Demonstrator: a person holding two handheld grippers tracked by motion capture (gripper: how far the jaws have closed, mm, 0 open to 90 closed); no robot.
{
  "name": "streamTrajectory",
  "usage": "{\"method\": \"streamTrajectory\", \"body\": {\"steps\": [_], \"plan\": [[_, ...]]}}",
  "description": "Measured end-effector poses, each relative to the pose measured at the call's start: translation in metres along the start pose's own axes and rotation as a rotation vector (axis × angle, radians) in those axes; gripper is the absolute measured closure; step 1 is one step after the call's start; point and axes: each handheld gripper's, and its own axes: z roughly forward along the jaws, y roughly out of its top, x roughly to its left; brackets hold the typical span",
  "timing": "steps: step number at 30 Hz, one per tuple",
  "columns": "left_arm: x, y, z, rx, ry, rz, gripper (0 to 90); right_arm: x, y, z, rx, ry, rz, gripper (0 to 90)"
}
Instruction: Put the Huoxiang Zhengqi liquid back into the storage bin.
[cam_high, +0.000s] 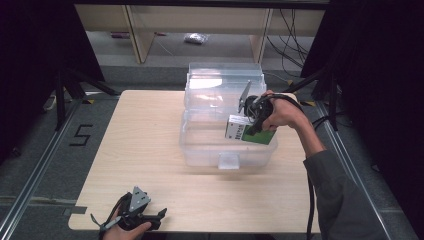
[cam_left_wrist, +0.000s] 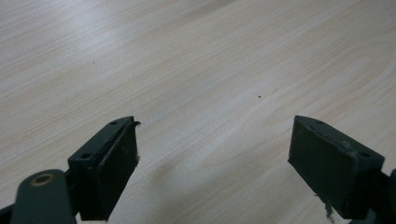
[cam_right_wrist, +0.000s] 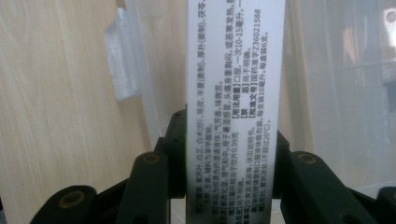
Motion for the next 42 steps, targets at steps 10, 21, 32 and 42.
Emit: {"method": "streamTrajectory", "body": {"steps": [10,21,32,42], "plan": [[0.0,0.0,0.0,-0.001,0.0,-0.002,15.0,-0.006,-0.004,0.023,0.028,0.016,0.021,64.5],[0.0,0.0,0.0,0.001,0.0,-0.001,15.0,-0.009,-0.01,0.041,0.041,0.032,0.04,64.4],[-0.001,0.0,0.001,-0.006,0.013,-0.002,15.0,-0.01,-0.013,0.058,0.051,0.053,0.043,64.3],[0.0,0.0,0.0,0.0,0.002,0.001,15.0,-0.01,-0.012,0.065,0.062,0.064,0.044,64.1]]}}
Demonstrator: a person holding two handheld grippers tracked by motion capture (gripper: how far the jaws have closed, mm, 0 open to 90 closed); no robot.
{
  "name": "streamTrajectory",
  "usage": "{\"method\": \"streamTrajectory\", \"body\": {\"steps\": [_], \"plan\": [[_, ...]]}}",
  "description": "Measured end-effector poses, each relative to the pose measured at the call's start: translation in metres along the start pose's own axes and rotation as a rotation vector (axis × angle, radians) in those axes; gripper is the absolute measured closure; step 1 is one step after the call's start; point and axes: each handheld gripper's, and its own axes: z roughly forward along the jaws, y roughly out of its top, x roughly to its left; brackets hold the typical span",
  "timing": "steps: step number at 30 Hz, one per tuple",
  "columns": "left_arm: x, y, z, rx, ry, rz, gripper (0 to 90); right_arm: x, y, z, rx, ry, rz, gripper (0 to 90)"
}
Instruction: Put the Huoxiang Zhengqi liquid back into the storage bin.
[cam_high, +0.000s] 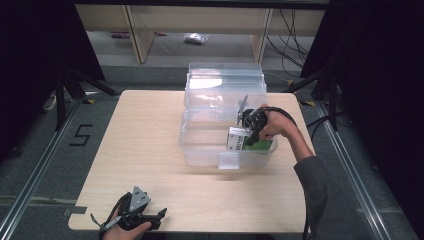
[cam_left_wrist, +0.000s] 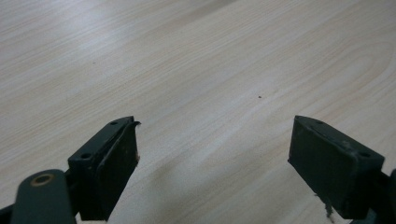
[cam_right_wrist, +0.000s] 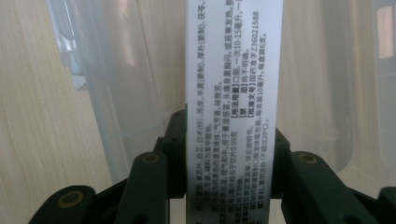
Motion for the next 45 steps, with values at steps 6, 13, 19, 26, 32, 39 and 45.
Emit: {"method": "streamTrajectory", "body": {"steps": [6,13,19,26,32,39,45], "plan": [[0.0,0.0,0.0,0.0,0.0,-0.001,15.0,0.001,-0.003,0.007,0.017,0.01,0.004,63.9],[0.0,0.0,0.0,-0.004,-0.003,-0.002,15.0,0.0,-0.005,0.012,0.031,0.012,-0.001,63.7],[0.0,0.0,0.0,-0.001,0.002,-0.005,15.0,0.0,-0.004,0.015,0.042,0.015,-0.004,62.7],[0.0,0.0,0.0,-0.001,-0.004,0.003,15.0,-0.001,-0.005,0.004,0.019,0.03,0.014,53.4],[0.0,0.0,0.0,-0.001,-0.002,-0.001,15.0,0.0,-0.014,-0.016,-0.041,0.004,0.073,48.5],[0.0,0.0,0.0,-0.003,-0.001,-0.003,15.0,-0.001,-0.022,-0.033,-0.11,-0.022,0.123,45.7],[0.0,0.0,0.0,-0.003,-0.001,-0.003,15.0,-0.001,-0.025,-0.039,-0.16,-0.028,0.181,42.1]]}}
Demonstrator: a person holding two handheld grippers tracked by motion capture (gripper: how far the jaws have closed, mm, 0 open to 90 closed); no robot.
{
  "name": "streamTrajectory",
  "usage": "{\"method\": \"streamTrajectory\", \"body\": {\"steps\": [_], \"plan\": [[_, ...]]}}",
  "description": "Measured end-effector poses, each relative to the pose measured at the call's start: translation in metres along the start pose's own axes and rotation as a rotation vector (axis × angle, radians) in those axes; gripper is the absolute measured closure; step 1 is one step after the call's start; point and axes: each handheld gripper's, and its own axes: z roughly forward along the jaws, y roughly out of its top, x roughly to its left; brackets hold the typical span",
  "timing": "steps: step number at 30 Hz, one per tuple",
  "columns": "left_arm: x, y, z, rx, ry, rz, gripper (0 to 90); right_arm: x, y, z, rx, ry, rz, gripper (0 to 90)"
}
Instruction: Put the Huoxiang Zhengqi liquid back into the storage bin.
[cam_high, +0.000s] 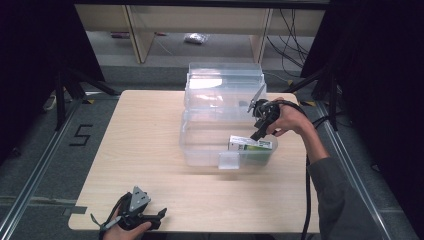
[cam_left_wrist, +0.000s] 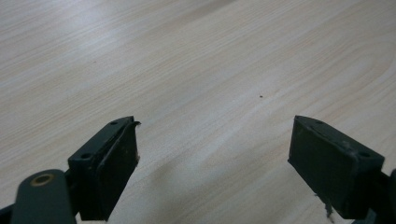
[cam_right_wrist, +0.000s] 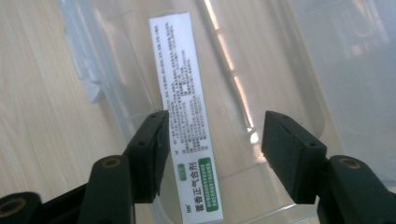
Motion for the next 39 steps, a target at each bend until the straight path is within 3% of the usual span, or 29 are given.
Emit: {"method": "streamTrajectory", "body": {"steps": [3,5,8,9,17,18,22,25,26,27,29,30,31,34,39], "plan": [[0.001,0.0,-0.001,0.01,-0.001,0.01,15.0,0.002,0.0,-0.004,-0.014,-0.006,0.052,40.1],[0.0,0.0,0.0,0.005,-0.001,0.005,15.0,0.0,0.0,-0.005,-0.042,-0.013,0.031,39.2],[0.0,0.0,0.0,0.0,0.0,0.003,15.0,0.001,0.0,-0.005,-0.042,-0.018,0.025,38.3],[0.0,0.0,0.0,0.001,0.0,0.002,15.0,0.003,0.0,-0.006,-0.046,-0.025,0.05,37.8],[0.0,0.0,0.0,0.0,0.001,0.0,15.0,0.003,-0.005,-0.007,-0.087,-0.046,0.11,34.4],[0.001,0.0,-0.001,0.016,-0.001,0.018,15.0,0.003,-0.006,-0.008,-0.095,-0.05,0.115,33.8],[0.002,0.0,-0.001,0.018,-0.001,0.022,15.0,0.004,-0.009,-0.01,-0.121,-0.058,0.159,31.8],[0.0,0.0,0.001,0.002,0.012,-0.001,15.0,0.004,-0.01,-0.012,-0.151,-0.071,0.179,30.7],[0.002,0.0,-0.001,0.019,-0.001,0.029,15.0,0.005,-0.011,-0.012,-0.159,-0.07,0.202,30.4],[0.0,0.0,0.0,0.002,0.001,0.003,15.0,0.005,-0.012,-0.012,-0.171,-0.074,0.2,29.9],[0.0,0.0,0.0,0.003,0.002,0.004,15.0,0.007,-0.013,-0.011,-0.169,-0.079,0.211,29.3],[0.002,0.0,-0.001,0.02,0.004,0.025,15.0,0.008,-0.014,-0.01,-0.175,-0.077,0.214,29.3],[0.001,0.0,0.001,0.011,0.01,-0.001,15.0,0.009,-0.015,-0.01,-0.18,-0.072,0.23,29.2],[0.001,0.0,0.001,0.014,0.007,0.003,15.0,0.01,-0.017,-0.009,-0.2,-0.079,0.226,29.0],[0.002,0.0,-0.001,0.015,0.001,0.022,15.0,0.018,-0.02,-0.012,-0.239,-0.093,0.273,27.6]]}}
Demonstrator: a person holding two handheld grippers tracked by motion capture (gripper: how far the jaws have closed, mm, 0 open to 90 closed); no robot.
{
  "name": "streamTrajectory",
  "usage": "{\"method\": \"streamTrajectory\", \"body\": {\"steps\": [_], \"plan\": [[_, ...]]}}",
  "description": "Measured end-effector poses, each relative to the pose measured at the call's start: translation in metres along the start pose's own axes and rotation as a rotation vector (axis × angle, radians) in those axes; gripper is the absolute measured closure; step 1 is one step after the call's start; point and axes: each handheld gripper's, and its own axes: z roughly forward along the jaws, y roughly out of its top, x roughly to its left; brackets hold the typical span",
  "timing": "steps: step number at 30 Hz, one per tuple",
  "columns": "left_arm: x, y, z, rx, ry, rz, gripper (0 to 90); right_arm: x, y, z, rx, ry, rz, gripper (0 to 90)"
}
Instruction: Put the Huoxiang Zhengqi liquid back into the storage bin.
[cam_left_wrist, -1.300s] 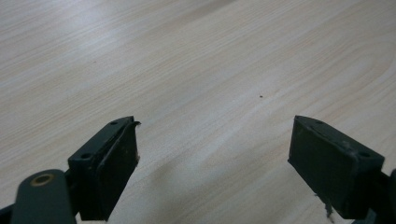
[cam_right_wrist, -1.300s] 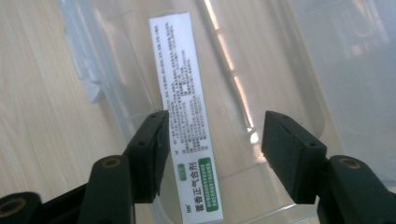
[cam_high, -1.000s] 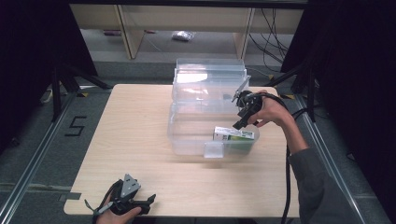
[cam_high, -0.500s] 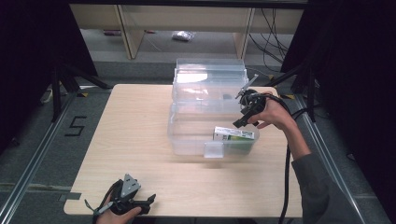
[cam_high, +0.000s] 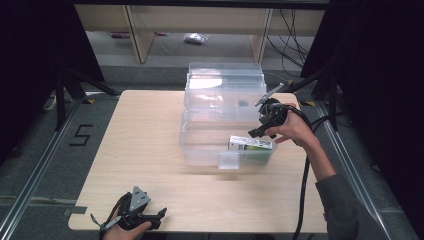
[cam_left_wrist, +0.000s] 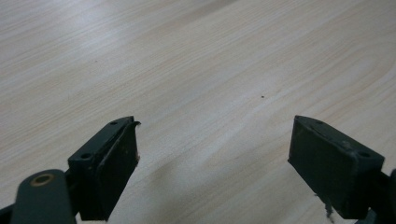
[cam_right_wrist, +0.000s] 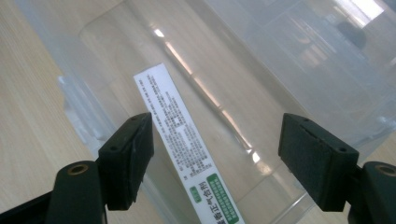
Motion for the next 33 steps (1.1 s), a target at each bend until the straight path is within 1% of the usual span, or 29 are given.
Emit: {"method": "streamTrajectory", "body": {"steps": [1,3,4,5,6,7,8,9,10,11,12,13,14,15,17,18,19,21,23,24,25,27,29,30,31,32,33], "plan": [[0.0,0.0,0.0,-0.001,0.0,-0.001,15.0,0.002,-0.001,-0.002,-0.002,0.0,0.005,27.5],[-0.001,0.0,0.0,-0.002,0.003,-0.009,15.0,0.003,-0.002,-0.003,-0.033,-0.004,0.011,26.6],[-0.001,0.0,0.0,-0.001,0.003,-0.009,15.0,0.004,-0.002,-0.004,-0.041,0.004,0.016,26.5],[0.0,0.0,0.0,0.0,0.001,0.0,15.0,0.006,-0.002,-0.005,-0.038,0.004,0.047,26.4],[0.0,0.0,0.0,0.0,0.001,-0.001,15.0,0.006,-0.003,-0.005,-0.06,-0.004,0.025,25.8],[0.0,0.0,0.0,-0.001,0.001,-0.004,15.0,0.007,-0.004,-0.006,-0.063,-0.002,0.03,25.5],[-0.001,0.0,0.0,0.0,0.003,-0.008,15.0,0.009,-0.004,-0.006,-0.054,0.002,0.058,25.5],[-0.001,0.0,0.0,-0.001,0.003,-0.008,15.0,0.009,-0.005,-0.007,-0.057,-0.001,0.058,25.6],[-0.001,0.0,0.0,-0.001,0.004,-0.008,15.0,0.01,-0.006,-0.007,-0.057,-0.001,0.077,25.5],[-0.001,0.0,0.0,0.0,0.004,-0.008,15.0,0.008,-0.007,-0.006,-0.074,-0.007,0.038,25.5],[0.0,0.0,-0.001,0.002,0.001,-0.008,15.0,0.009,-0.007,-0.006,-0.073,-0.004,0.041,25.2],[0.0,0.0,-0.001,0.001,-0.003,-0.009,15.0,0.01,-0.008,-0.008,-0.068,-0.009,0.06,25.2],[0.0,0.0,-0.001,0.003,0.003,-0.009,15.0,0.012,-0.008,-0.009,-0.062,-0.007,0.08,25.2],[-0.001,0.0,0.0,-0.001,0.005,-0.01,15.0,0.012,-0.008,-0.009,-0.078,-0.008,0.071,25.2],[-0.001,0.0,0.0,-0.001,0.005,-0.01,15.0,0.012,-0.01,-0.01,-0.072,-0.016,0.066,25.1],[-0.001,0.0,0.0,-0.001,0.004,-0.009,15.0,0.014,-0.011,-0.01,-0.062,-0.012,0.088,25.0],[0.0,0.0,-0.001,0.003,-0.001,-0.009,15.0,0.014,-0.011,-0.01,-0.076,-0.011,0.064,25.0],[0.0,0.0,-0.001,0.001,-0.001,-0.013,15.0,0.015,-0.013,-0.01,-0.077,-0.003,0.068,24.8],[-0.001,0.0,-0.001,0.002,0.005,-0.012,15.0,0.016,-0.015,-0.01,-0.088,-0.014,0.079,24.7],[0.0,0.0,-0.001,0.005,0.008,-0.009,15.0,0.016,-0.016,-0.01,-0.093,-0.01,0.083,24.8],[-0.001,0.0,0.0,-0.005,0.015,-0.025,15.0,0.017,-0.017,-0.01,-0.1,-0.008,0.078,24.9],[-0.001,-0.001,0.001,-0.011,0.024,-0.027,15.0,0.019,-0.019,-0.011,-0.105,-0.012,0.073,24.9],[-0.001,0.0,0.001,-0.011,0.024,-0.026,15.0,0.022,-0.021,-0.011,-0.117,-0.009,0.075,25.1],[-0.001,-0.001,0.001,-0.011,0.022,-0.025,15.0,0.022,-0.022,-0.012,-0.121,-0.007,0.065,25.1],[-0.001,-0.001,0.001,-0.012,0.023,-0.028,15.0,0.022,-0.023,-0.011,-0.132,-0.014,0.044,25.0],[-0.001,-0.001,0.001,-0.013,0.02,-0.029,15.0,0.026,-0.023,-0.012,-0.137,-0.011,0.088,25.1],[-0.001,-0.001,0.001,-0.012,0.022,-0.028,15.0,0.024,-0.024,-0.013,-0.137,-0.012,0.054,25.0]]}}
